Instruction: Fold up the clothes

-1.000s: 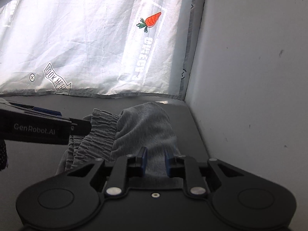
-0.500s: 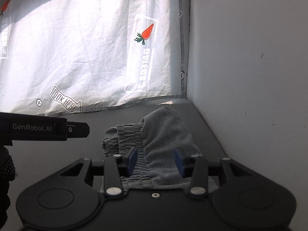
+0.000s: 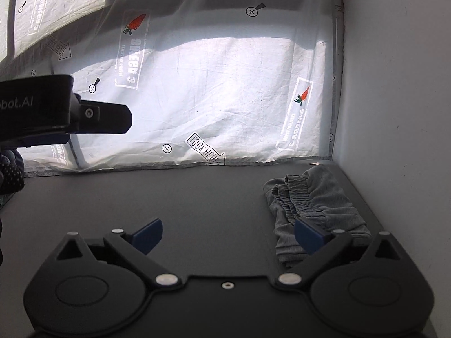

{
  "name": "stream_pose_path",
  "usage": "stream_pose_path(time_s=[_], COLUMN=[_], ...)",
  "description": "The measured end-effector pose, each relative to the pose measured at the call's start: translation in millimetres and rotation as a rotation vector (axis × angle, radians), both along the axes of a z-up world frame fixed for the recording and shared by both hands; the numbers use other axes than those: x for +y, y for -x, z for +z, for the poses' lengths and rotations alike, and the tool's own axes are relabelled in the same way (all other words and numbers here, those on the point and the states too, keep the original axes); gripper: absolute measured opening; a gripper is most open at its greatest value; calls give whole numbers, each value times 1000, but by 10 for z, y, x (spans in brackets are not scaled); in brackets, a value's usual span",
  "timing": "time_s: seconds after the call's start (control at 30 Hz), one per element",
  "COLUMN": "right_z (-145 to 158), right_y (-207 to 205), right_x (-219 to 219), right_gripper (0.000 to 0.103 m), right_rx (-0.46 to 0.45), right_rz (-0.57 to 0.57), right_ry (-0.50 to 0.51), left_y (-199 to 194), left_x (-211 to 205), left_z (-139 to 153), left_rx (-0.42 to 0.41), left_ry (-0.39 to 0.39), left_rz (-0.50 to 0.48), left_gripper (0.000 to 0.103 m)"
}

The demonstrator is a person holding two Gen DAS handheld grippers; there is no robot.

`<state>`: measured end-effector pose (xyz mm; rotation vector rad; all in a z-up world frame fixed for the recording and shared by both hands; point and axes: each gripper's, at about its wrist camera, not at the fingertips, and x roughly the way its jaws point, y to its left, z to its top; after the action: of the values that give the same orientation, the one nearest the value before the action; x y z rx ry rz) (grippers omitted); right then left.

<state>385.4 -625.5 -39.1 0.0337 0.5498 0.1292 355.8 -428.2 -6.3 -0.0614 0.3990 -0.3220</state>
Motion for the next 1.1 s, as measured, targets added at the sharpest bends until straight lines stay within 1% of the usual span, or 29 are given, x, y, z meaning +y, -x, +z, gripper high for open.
stream_pose_path(time_s=[0.03, 0.1, 0.17, 0.23, 0.3, 0.37, 0.47, 0.6, 0.77, 0.87, 0.97, 1.1], right_z=[20, 47, 69, 89, 118, 162, 246, 375, 447, 441, 414, 380], right_y=[129, 366, 641, 871, 1126, 1399, 1798, 2308, 2899, 3164, 3439, 3721], right_x=[127, 356, 616, 833, 1069, 1309, 1646, 2005, 2316, 2475, 2657, 2809], right_gripper=[102, 102, 103, 103, 103, 103, 103, 103, 103, 103, 103, 103], right_rx=[-7, -16, -20, -20, -21, -28, -45, -61, -48, -39, -29, -13], right_rz=[18, 45, 69, 85, 96, 109, 113, 102, 58, 39, 24, 16], right_ry=[3, 11, 15, 15, 28, 48, 75, 58, 4, 15, 47, 30], left_y=[143, 432, 803, 1126, 1420, 1637, 1971, 2432, 2899, 3139, 3356, 3582], left_x=[218, 412, 685, 915, 1149, 1345, 1668, 2069, 2449, 2649, 2823, 3015], left_z=[20, 29, 22, -8, -23, -25, -15, -40, -134, -195, -256, -320], left_rx=[-12, -25, -32, -65, -77, -54, -22, 14, 57, 81, 105, 130], left_ry=[6, 14, 28, 34, 33, 23, -20, -47, -77, -89, -93, -88], left_rz=[12, 34, 64, 89, 126, 165, 204, 226, 238, 238, 245, 258], left_gripper=[103, 103, 103, 103, 103, 103, 103, 103, 103, 103, 103, 103])
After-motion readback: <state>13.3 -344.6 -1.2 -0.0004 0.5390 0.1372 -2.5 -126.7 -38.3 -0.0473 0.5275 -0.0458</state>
